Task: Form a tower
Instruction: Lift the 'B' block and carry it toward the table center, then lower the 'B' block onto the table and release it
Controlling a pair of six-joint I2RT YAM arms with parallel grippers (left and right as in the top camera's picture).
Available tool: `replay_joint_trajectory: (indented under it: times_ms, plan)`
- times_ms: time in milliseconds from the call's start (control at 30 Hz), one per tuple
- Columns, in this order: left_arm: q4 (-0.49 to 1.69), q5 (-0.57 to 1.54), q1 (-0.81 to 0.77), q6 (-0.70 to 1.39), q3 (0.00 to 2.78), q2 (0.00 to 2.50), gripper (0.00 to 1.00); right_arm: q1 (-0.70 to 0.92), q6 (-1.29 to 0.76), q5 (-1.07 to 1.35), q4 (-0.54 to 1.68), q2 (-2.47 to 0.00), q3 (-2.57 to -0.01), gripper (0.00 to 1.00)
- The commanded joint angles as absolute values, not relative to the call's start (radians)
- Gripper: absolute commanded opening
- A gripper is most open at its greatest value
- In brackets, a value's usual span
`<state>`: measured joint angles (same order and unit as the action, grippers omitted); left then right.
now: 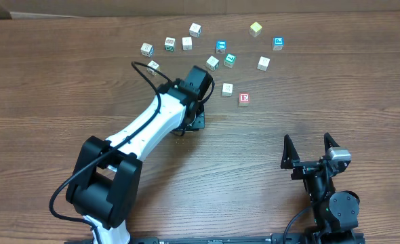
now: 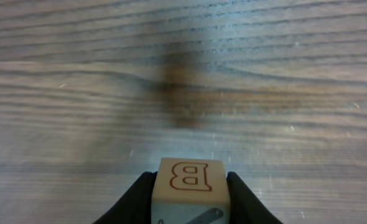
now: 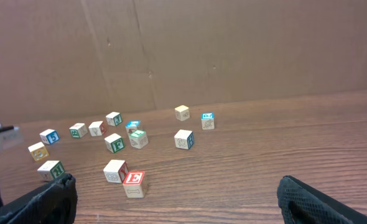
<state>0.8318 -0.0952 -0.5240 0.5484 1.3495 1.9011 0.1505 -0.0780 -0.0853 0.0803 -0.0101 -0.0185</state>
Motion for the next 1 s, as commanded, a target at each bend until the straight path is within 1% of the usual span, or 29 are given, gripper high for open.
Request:
replay_joint_trajectory:
  times_ms: [0, 167, 233, 300, 500, 567, 633, 667, 800, 967]
  plan:
    - [0.768, -0.115, -0.526, 0.564, 1.277, 1.9, 0.29, 0.146, -0.077, -0.088, 0.076, -0.003, -0.008, 1.0]
    - [0.762, -0.114, -0.526, 0.565, 1.263, 1.9, 0.29, 0.146, -0.077, -0.088, 0.076, -0.003, -0.008, 1.0]
    - [0.776, -0.115, -0.526, 0.565, 1.263, 1.9, 0.32, 0.146, -0.077, -0.088, 0.076, -0.003, -0.008, 1.0]
    - [0.788, -0.115, -0.525, 0.565, 1.263, 1.9, 0.33, 0.146, -0.077, -0.088, 0.076, -0.003, -0.008, 1.0]
    - [0.761, -0.124, -0.524, 0.565, 1.263, 1.902, 0.33, 0.146, -0.077, -0.088, 0.077, -0.003, -0.008, 1.0]
    - [0.754, -0.123, -0.524, 0.566, 1.263, 1.903, 0.35, 0.146, -0.077, -0.088, 0.076, -0.003, -0.008, 1.0]
    - [0.755, -0.123, -0.524, 0.566, 1.263, 1.904, 0.41, 0.146, -0.077, -0.088, 0.076, -0.003, -0.008, 1.0]
    - [0.755, -0.123, -0.524, 0.566, 1.263, 1.904, 0.41, 0.146, -0.077, -0.088, 0.076, -0.003, -0.008, 1.0]
    - [0.754, -0.123, -0.524, 0.566, 1.263, 1.904, 0.4, 0.146, -0.077, -0.088, 0.076, -0.003, -0.008, 1.0]
    - [0.751, -0.123, -0.524, 0.565, 1.263, 1.904, 0.32, 0.146, -0.077, -0.088, 0.076, -0.003, -0.008, 1.0]
